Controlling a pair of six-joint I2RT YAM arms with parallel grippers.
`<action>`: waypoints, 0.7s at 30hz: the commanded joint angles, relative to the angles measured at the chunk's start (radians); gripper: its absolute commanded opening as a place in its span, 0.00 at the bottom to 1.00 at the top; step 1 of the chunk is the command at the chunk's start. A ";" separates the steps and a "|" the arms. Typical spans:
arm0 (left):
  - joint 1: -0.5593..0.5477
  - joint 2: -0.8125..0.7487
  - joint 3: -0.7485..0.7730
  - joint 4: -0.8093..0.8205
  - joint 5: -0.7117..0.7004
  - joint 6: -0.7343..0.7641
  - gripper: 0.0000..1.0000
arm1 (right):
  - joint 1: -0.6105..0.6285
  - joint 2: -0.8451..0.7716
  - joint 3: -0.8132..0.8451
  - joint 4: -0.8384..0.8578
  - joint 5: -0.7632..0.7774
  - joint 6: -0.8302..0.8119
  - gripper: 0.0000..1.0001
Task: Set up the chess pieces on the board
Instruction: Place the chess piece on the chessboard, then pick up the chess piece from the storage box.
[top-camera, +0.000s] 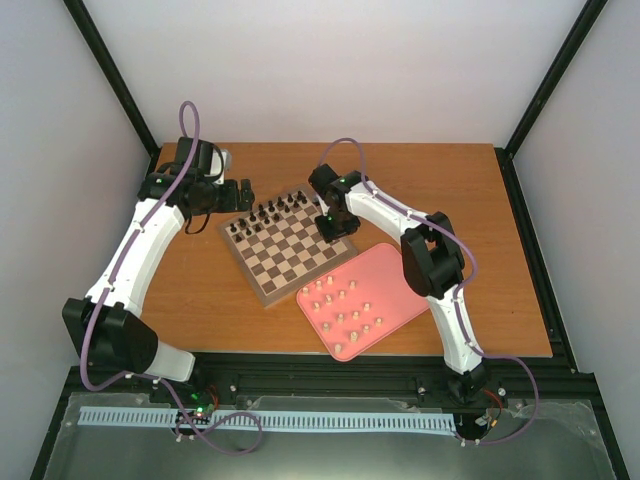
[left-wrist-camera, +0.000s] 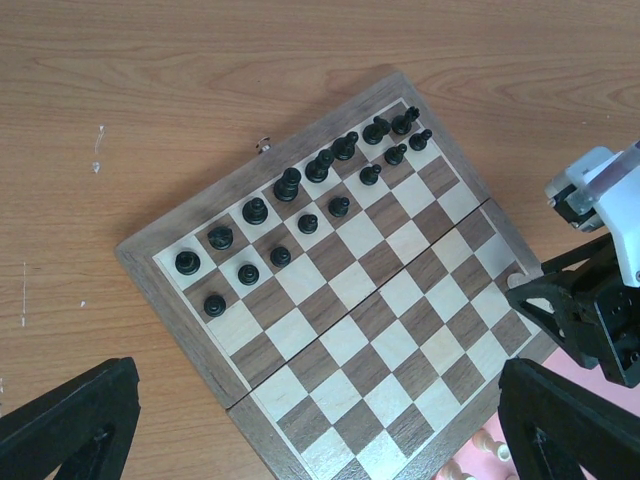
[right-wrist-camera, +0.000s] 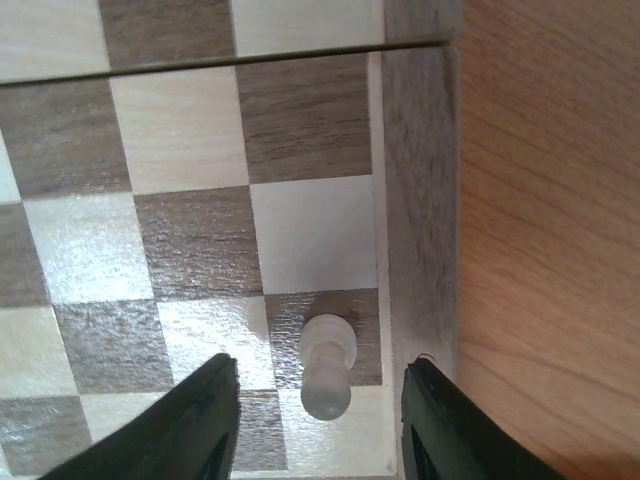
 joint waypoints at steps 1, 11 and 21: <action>0.006 0.011 0.012 -0.010 0.011 0.015 1.00 | 0.001 -0.023 -0.004 0.009 -0.022 -0.019 0.50; 0.006 0.011 0.010 -0.013 0.004 0.019 1.00 | 0.009 -0.209 -0.115 -0.028 -0.035 -0.024 0.65; 0.006 0.020 0.013 -0.010 0.013 0.014 1.00 | 0.016 -0.387 -0.494 0.071 -0.093 0.017 0.60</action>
